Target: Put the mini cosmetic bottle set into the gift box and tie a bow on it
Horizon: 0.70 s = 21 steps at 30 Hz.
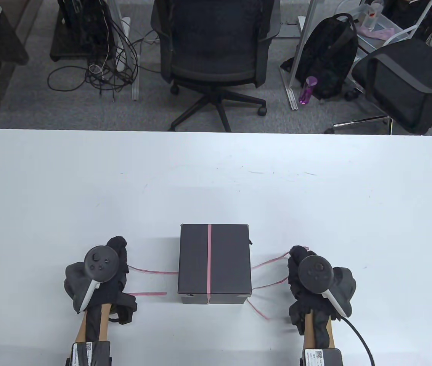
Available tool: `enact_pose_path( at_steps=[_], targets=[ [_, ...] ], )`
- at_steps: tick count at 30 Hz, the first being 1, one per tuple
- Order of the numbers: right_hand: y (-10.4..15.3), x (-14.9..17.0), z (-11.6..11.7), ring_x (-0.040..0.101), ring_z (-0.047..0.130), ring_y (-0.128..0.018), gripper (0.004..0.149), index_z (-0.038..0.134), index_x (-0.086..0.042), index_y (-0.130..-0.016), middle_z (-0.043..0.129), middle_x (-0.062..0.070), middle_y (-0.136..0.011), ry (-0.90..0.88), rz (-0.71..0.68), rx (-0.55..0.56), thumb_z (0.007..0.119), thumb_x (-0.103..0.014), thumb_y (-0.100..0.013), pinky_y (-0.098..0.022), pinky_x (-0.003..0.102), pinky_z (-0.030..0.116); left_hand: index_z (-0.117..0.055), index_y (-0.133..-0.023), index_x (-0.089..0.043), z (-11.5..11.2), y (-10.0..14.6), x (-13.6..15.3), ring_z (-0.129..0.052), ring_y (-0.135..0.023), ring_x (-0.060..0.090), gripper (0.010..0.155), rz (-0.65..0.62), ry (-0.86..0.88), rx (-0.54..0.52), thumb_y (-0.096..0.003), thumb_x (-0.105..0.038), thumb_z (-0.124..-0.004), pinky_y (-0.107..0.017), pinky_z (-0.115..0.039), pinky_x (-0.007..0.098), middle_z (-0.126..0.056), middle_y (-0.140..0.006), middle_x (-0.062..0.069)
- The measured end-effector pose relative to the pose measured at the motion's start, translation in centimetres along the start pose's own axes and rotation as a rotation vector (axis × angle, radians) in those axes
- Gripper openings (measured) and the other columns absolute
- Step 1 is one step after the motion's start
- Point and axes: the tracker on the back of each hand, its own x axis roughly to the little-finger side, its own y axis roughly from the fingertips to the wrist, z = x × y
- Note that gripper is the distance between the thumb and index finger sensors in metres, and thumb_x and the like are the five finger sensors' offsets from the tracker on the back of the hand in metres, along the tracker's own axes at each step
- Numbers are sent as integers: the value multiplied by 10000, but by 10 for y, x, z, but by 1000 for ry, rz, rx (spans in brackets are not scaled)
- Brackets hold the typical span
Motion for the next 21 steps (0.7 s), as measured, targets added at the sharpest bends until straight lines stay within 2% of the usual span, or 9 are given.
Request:
enact_pose_path(
  at_steps=[2,5,7,9,11,13,16,18,21],
  targets=[
    [-3,4,6,650,660,-834,500,657,44,-1037,640,407,-1006,56,61,-64,666,-211,-606,-566,745,623,-718,-1026,-211,-5,-2,3,-1011,-601,223,441,31,-80,6,-605,-331,-666,-528,-861,469,-895,-862,32],
    [-4,10,9,751,458,-869,632,489,64,-1123,399,503,-1076,102,149,-164,669,-277,-622,-586,798,525,-600,-1132,-280,-3,-3,4,-934,-808,349,544,86,-127,59,-613,-436,-640,-622,-785,566,-766,-1047,146],
    [-3,11,7,793,355,-860,724,370,75,-1153,281,531,-1081,116,185,-174,668,-327,-630,-584,828,468,-460,-1192,-330,2,-2,2,-778,-967,507,643,106,-129,86,-604,-535,-618,-675,-706,650,-583,-1172,227],
    [0,10,1,806,304,-854,783,319,98,-1154,232,541,-1074,143,199,-138,672,-362,-628,-579,845,432,-370,-1214,-333,9,1,1,-609,-1038,617,718,110,-119,78,-590,-599,-602,-697,-640,715,-436,-1220,268],
    [2,7,-3,754,367,-891,764,378,86,-1140,303,499,-1090,158,114,-57,711,-350,-608,-583,838,449,-347,-1220,-314,17,4,0,-503,-1058,655,747,105,-111,35,-584,-618,-593,-712,-583,743,-362,-1227,286],
    [2,2,-5,632,578,-908,671,508,71,-1092,515,389,-1080,128,-30,6,773,-257,-570,-609,769,545,-394,-1215,-277,25,8,-1,-530,-1060,626,739,81,-103,-44,-585,-605,-598,-712,-593,732,-404,-1217,275],
    [-1,-6,5,495,749,-875,528,649,-40,-1029,696,262,-1028,69,-181,-85,792,-138,-531,-632,668,646,-494,-1192,-236,36,14,-5,-605,-1043,588,705,40,-51,-142,-588,-580,-609,-704,-626,710,-504,-1192,253],
    [-3,-9,14,472,756,-882,537,653,-62,-1025,704,238,-1028,119,-189,-167,809,-116,-515,-643,654,653,-529,-1180,-230,39,17,-8,-631,-1038,573,689,19,-22,-142,-589,-574,-610,-701,-637,703,-543,-1180,241],
    [-8,-9,27,491,672,-937,647,564,-55,-1076,608,250,-1079,243,-151,-291,845,-128,-498,-668,671,602,-551,-1172,-224,40,19,-11,-653,-1032,561,680,-4,1,-139,-590,-571,-610,-700,-646,695,-564,-1174,231]
  ],
)
